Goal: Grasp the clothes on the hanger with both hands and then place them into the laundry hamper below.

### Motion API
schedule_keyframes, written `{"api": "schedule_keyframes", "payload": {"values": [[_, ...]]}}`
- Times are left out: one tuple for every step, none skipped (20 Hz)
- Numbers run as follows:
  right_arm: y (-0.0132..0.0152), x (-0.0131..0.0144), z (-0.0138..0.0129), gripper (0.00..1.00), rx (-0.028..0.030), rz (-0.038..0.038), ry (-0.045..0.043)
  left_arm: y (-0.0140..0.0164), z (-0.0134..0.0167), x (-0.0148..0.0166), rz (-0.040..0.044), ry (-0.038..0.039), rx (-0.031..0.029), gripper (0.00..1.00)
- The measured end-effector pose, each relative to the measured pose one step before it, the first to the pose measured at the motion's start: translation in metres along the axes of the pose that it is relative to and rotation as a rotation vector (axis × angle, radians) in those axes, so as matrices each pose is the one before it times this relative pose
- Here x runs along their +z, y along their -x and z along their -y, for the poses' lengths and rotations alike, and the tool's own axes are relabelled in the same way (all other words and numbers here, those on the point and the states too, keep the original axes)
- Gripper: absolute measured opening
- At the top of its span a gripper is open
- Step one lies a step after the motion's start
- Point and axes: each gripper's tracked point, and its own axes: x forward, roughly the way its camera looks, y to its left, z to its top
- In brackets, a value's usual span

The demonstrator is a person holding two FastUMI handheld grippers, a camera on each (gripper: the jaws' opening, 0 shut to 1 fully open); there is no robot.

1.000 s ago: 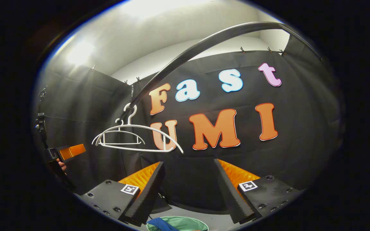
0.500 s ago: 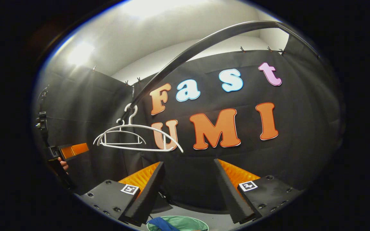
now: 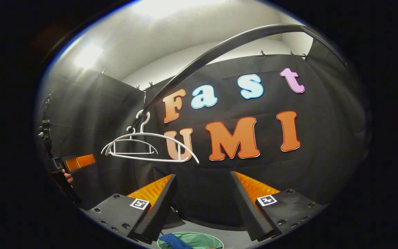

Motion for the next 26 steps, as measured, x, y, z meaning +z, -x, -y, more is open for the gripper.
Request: {"api": "schedule_keyframes", "payload": {"values": [[0.00044, 0.00067, -0.00163, 0.89, 0.00164, 0.00171, 0.00277, -0.00004, -0.00051, 0.00037, 0.00248, -0.00013, -0.00059, 0.95], [0.00026, 0.00018, -0.00069, 0.89, 0.00088, 0.00231, 0.00288, 0.00059, -0.00002, 0.00094, 0.00221, -0.0004, -0.00002, 0.95], [0.00062, 0.00069, -0.00013, 0.89, 0.00089, 0.00136, 0.00306, 0.00093, -0.00054, 0.00019, 0.00234, 0.00016, 0.00092, 0.95], [-0.00069, -0.00015, 0.00006, 0.89, 0.00098, 0.00191, 0.00291, -0.00115, -0.00044, 0.00014, 0.00088, 0.00055, 0.00004, 0.91], [0.00198, 0.00078, -0.00018, 0.89, 0.00046, 0.00003, 0.00136, 0.00086, -0.00034, 0.00029, 0.00032, 0.00085, 0.00083, 0.91], [0.0001, -0.00086, -0.00092, 0.89, 0.00186, -0.00048, -0.00038, 0.00061, -0.00032, -0.0002, -0.00111, 0.00117, 0.00033, 0.91], [0.0003, -0.0002, -0.00129, 0.89, 0.00159, -0.00089, -0.00178, -0.00013, -0.00036, -0.00055, -0.00232, 0.00009, 0.00067, 0.91], [0.00195, 0.00056, -0.00021, 0.89, 0.00182, -0.00105, -0.00157, 0.00085, -0.00042, -0.00062, -0.00312, -0.00037, 0.00139, 0.91], [0.00268, -0.00011, 0.00135, 0.89, 0.00261, -0.00131, -0.00128, 0.00142, -0.0003, -0.00073, -0.0029, -0.00054, 0.0, 0.91], [0.00161, -0.00033, 0.00006, 0.89, 0.00275, -0.00119, -0.00086, 0.00007, -0.00071, -0.00103, -0.00309, -0.00016, 0.00178, 0.91], [0.00387, 0.00001, 0.00069, 0.89, 0.0032, -0.0008, -0.00132, 0.0008, -0.00022, -0.00037, -0.00339, -0.00005, 0.00102, 0.91], [0.00199, -0.00048, 0.00049, 0.89, 0.00133, -0.00152, -0.00057, 0.00114, -0.00053, -0.00094, -0.0039, -0.00058, 0.00097, 0.91], [0.00076, 0.0002, 0.00032, 0.89, 0.00192, 0.00018, -0.00019, 0.00101, -0.00035, 0.00021, -0.00161, -0.00083, 0.00083, 0.91], [0.00076, -0.00004, 0.00023, 0.89, 0.00107, 0.00019, 0.00018, 0.00014, -0.0009, 0.00028, 0.00007, -0.00174, 0.00175, 0.94], [0.00026, -0.00067, -0.00128, 0.89, 0.00225, -0.00052, -0.00095, 0.00005, -0.00103, 0.00029, 0.00094, -0.00188, 0.00326, 0.91], [-0.00013, 0.0001, -0.00126, 0.89, 0.00269, -0.0008, -0.00205, 0.00059, -0.00057, 0.00046, 0.00118, -0.00093, 0.00252, 0.91], [0.00004, -0.00054, -0.00078, 0.89, 0.00239, -0.00184, -0.00199, 0.0003, -0.00074, 0.0002, 0.00063, 0.00056, 0.00196, 0.94], [0.00015, -0.00094, -0.00027, 0.89, 0.00202, -0.00148, -0.0014, 0.00063, -0.00023, 0.00029, 0.00034, 0.00097, 0.00121, 0.94], [0.00391, 0.00111, 0.00151, 0.89, 0.00185, -0.00119, -0.00035, 0.00028, 0.00012, 0.00029, 0.00065, 0.00039, 0.0004, 0.91], [0.00071, 0.00065, 0.00008, 0.89, 0.00124, -0.00038, 0.00088, -0.00017, -0.00048, 0.0001, 0.00027, -0.00068, 0.00106, 0.91], [0.00059, 0.00083, 0.00067, 0.89, 0.00209, 0.00055, 0.00102, 0.00055, -0.00021, 0.00012, -0.0003, -0.00045, 0.00094, 0.91], [0.00104, 0.00091, 0.00061, 0.98, 0.00114, 0.00027, 0.00107, -0.00014, -0.00031, -0.0002, -0.00051, 0.00016, 0.00093, 0.91], [-0.00009, -0.00054, 0.00022, 0.89, 0.00054, 0.00034, 0.00052, 0.00075, 0.00074, -0.00029, -0.0003, 0.0011, -0.00068, 0.91], [0.00053, -0.00057, -0.00043, 0.89, 0.00009, -0.00147, -0.00002, -0.00075, -0.0001, -0.00057, -0.00132, 0.00104, -0.00103, 0.95], [0.00003, 0.00002, 0.00026, 0.89, 0.0, -0.00164, 0.00002, 0.00057, 0.00029, -0.00009, -0.00165, -0.00025, -0.00132, 0.95], [0.00105, -0.00038, -0.00005, 0.89, -0.00044, -0.00198, -0.0008, -0.00004, 0.00011, -0.00008, -0.00116, -0.00079, -0.00069, 0.95]]}}
